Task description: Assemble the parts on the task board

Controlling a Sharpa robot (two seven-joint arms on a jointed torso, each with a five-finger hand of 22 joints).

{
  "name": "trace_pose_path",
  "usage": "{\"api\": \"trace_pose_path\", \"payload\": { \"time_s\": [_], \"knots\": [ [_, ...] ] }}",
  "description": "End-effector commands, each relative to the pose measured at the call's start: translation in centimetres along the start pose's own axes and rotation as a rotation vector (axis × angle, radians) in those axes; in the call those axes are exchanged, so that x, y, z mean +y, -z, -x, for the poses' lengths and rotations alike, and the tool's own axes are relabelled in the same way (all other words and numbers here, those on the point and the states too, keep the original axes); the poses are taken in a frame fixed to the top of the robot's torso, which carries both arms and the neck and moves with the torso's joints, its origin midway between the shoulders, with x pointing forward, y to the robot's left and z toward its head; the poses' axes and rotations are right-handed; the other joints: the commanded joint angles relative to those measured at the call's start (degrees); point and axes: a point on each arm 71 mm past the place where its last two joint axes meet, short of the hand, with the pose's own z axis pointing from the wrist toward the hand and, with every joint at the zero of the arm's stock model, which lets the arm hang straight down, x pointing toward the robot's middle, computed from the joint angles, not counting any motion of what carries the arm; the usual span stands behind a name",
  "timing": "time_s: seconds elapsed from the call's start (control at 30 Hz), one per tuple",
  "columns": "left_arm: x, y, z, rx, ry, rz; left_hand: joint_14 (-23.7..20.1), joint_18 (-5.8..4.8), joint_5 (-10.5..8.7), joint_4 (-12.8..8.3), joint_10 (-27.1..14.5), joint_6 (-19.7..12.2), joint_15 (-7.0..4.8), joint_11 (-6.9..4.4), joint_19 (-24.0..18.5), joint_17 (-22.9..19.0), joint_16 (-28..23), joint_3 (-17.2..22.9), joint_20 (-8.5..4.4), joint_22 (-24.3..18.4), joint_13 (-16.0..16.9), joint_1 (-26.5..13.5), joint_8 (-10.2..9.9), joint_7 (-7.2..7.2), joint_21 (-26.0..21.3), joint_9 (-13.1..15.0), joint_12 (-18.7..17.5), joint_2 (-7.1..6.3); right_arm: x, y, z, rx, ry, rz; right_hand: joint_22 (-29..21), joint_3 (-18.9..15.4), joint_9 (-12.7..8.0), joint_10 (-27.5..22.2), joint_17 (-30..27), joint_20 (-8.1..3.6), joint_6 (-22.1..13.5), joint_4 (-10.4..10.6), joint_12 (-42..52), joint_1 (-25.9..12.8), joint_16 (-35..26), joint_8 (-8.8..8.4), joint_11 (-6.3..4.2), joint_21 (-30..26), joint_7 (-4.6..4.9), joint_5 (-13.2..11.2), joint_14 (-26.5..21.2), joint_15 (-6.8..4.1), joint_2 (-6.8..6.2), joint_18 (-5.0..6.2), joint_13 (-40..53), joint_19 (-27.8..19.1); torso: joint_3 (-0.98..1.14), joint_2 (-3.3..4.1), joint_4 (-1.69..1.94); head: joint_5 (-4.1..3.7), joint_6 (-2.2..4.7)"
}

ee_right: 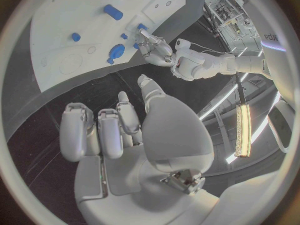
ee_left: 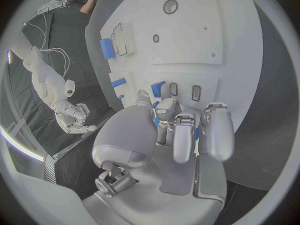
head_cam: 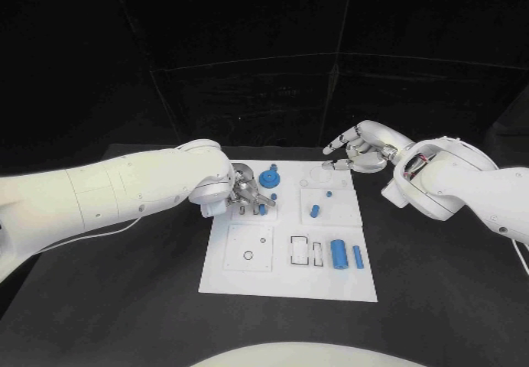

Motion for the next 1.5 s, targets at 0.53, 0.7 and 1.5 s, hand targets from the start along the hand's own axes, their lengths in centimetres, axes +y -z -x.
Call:
{"api": "trace_pose_path", "payload": {
  "time_s": [0.53, 0.7, 1.5],
  "knots": [
    [-0.2, 0.0, -0.1, 0.003, -0.03, 0.0, 6.05, -0.53, -0.03, -3.9, -0.02, -1.64, -0.49, -0.24, 0.15, 15.08, 0.17, 4.68, -0.44, -0.01, -0.03, 4.82, 1.13, -0.24, -0.34, 0.83, 0.31, 1.09, 0.1, -0.2, 0.0, 0.007, 0.004, 0.002, -0.07, -0.32, 0.08, -0.02, 1.46, -0.31, 0.15, 0.01, -0.1, -0.25, -0.18, 0.35, -0.28, -0.31, -0.43, 0.38, 2.84, -0.32, 0.21, 0.55, -0.04, -0.2, -0.01, 0.02, -0.08, 0.07, -0.2],
    [-0.3, 0.1, 0.0, -0.02, -0.014, -0.02, 6.05, -0.37, 1.94, -8.04, -1.04, -3.14, -1.11, -0.85, -0.15, 15.08, 0.17, 11.53, -0.96, -0.54, -0.87, 11.1, 0.13, -0.81, -0.75, 0.35, -0.86, 3.01, 0.1, -0.2, 0.0, 0.008, 0.005, 0.0, -0.08, -0.32, 0.08, -0.03, 1.43, -0.32, 0.15, 0.01, -0.11, -0.18, -0.2, 0.38, -0.29, -0.32, -0.44, 0.48, 2.84, -0.33, 0.25, 0.55, -0.06, -0.2, -0.01, 0.0, -0.02, 0.0, -0.27],
    [1.2, 1.3, 0.6, -0.106, 0.055, -0.065, 6.05, -0.39, 7.09, -16.74, 0.04, -4.19, -0.5, -0.25, -0.24, 15.08, 0.17, 61.65, -0.43, 0.26, -2.51, -5.27, 4.31, 0.05, -0.91, 3.1, -2.2, -12.61, -0.2, -0.2, 0.0, 0.018, 0.007, -0.008, -0.1, -0.36, 0.08, -0.05, 1.41, -0.33, 0.12, 0.02, -0.15, -0.1, -0.23, 0.4, -0.3, -0.34, -0.44, 0.61, 2.84, -0.34, 0.27, 0.55, -0.1, -0.2, 0.05, 0.0, 0.03, 0.47, -0.42]
  ]
}}
